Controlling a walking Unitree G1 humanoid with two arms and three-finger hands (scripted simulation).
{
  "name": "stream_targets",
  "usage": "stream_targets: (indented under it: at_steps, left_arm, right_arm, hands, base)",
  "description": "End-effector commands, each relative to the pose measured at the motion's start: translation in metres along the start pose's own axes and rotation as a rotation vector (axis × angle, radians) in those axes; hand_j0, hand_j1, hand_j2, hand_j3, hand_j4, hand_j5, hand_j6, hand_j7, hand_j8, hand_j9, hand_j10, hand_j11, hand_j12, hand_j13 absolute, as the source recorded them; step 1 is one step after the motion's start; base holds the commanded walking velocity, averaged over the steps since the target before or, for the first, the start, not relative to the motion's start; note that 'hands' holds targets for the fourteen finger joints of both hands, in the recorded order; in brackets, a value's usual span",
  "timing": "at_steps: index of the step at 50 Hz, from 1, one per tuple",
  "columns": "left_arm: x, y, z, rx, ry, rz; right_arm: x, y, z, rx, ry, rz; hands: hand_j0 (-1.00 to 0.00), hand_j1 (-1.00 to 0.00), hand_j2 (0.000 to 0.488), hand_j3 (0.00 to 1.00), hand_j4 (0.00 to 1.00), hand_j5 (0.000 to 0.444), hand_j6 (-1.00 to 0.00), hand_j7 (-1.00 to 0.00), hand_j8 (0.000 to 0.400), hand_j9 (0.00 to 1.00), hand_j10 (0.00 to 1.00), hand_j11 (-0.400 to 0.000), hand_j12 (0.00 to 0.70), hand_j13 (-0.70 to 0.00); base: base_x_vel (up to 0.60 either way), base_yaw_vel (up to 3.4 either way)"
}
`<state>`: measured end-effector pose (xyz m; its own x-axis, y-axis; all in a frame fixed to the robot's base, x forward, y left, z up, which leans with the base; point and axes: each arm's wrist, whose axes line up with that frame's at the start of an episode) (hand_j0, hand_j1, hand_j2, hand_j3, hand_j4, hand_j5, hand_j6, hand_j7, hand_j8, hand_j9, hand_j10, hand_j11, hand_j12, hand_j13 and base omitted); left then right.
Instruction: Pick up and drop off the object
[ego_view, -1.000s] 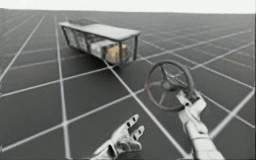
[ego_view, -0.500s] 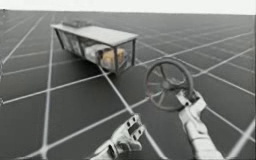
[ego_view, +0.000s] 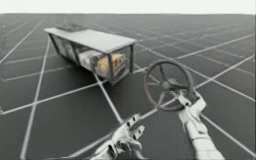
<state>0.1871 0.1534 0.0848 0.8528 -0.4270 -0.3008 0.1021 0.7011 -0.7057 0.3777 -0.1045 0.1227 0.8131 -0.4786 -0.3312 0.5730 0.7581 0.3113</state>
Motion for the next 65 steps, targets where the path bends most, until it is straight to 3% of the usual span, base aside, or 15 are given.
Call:
stream_targets:
  at_steps: [1, 65]
  left_arm:
    - [0.0020, -0.0045, 0.0012, 0.015, 0.005, -0.007]
    - [0.0020, -0.0045, 0.0012, 0.015, 0.005, -0.007]
  right_arm:
    - [0.0022, -0.0032, 0.0090, 0.032, -0.026, -0.001]
    - [0.0022, -0.0032, 0.0090, 0.032, -0.026, -0.001]
  hands:
    - [0.00, 0.00, 0.000, 1.00, 1.00, 0.000, 0.00, 0.00, 0.000, 1.00, 1.00, -0.400, 0.000, -0.700]
    - [0.00, 0.00, 0.000, 1.00, 1.00, 0.000, 0.00, 0.00, 0.000, 1.00, 1.00, -0.400, 0.000, -0.700]
  base:
    - [0.57, 0.06]
    - [0.57, 0.05]
